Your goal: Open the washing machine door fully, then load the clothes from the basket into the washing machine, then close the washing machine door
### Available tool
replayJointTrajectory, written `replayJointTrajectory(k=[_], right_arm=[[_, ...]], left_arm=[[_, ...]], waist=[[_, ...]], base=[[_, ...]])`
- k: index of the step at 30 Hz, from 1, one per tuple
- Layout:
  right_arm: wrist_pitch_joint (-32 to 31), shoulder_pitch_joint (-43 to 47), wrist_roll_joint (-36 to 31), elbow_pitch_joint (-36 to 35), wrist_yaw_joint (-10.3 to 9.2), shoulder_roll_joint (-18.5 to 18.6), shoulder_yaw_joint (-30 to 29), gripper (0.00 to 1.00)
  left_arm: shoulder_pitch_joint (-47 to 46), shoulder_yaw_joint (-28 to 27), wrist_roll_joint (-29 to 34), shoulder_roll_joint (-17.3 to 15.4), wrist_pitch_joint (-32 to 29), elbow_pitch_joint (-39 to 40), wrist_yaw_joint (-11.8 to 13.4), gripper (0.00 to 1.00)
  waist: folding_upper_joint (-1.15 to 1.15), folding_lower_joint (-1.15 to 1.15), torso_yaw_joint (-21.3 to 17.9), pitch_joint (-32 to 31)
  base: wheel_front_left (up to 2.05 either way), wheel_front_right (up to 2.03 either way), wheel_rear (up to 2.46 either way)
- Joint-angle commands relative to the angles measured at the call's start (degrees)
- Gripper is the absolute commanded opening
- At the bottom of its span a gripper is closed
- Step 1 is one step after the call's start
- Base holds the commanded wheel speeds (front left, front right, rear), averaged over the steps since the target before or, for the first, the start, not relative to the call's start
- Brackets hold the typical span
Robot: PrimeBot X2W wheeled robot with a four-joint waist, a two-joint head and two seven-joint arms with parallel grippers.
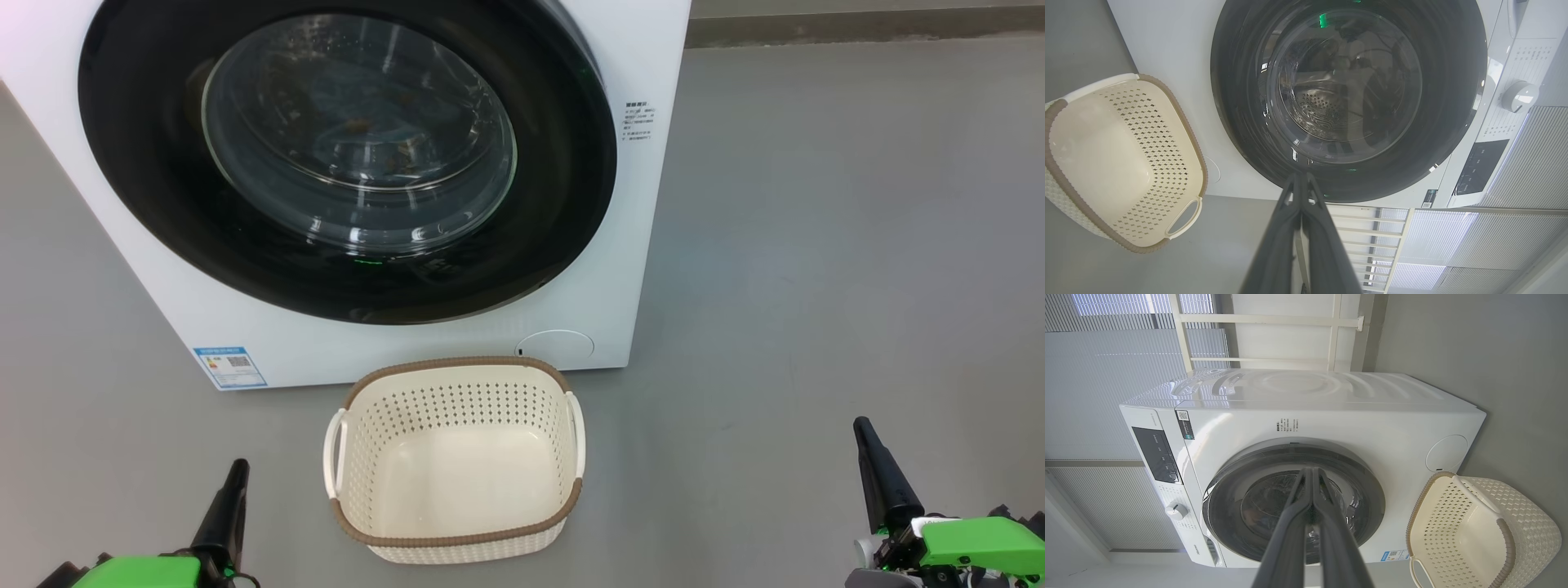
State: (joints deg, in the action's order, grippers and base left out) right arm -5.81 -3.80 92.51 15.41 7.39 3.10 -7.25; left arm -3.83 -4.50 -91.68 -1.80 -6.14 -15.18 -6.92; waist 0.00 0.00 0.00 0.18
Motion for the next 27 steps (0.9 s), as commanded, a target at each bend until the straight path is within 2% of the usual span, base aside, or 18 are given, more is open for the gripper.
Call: replayJointTrajectory(k=[1,27], right_arm=[[-0.3,-2.3,0.0,-1.4,0.1,0.1,1.2,0.0],[-0.5,-2.4,-0.1,-1.4,0.1,0.0,1.0,0.0]], left_arm=[[-2.4,-2.0,-0.5,-1.1,-0.3,1.1,-0.6,0.0],[-2.4,-2.0,-0.5,-1.1,-0.3,1.1,-0.6,0.0]], waist=[[0.0,0.0,0.0,0.0],[0.0,0.0,0.0,0.0]], base=[[0.0,0.0,0.0],[0.0,0.0,0.0]])
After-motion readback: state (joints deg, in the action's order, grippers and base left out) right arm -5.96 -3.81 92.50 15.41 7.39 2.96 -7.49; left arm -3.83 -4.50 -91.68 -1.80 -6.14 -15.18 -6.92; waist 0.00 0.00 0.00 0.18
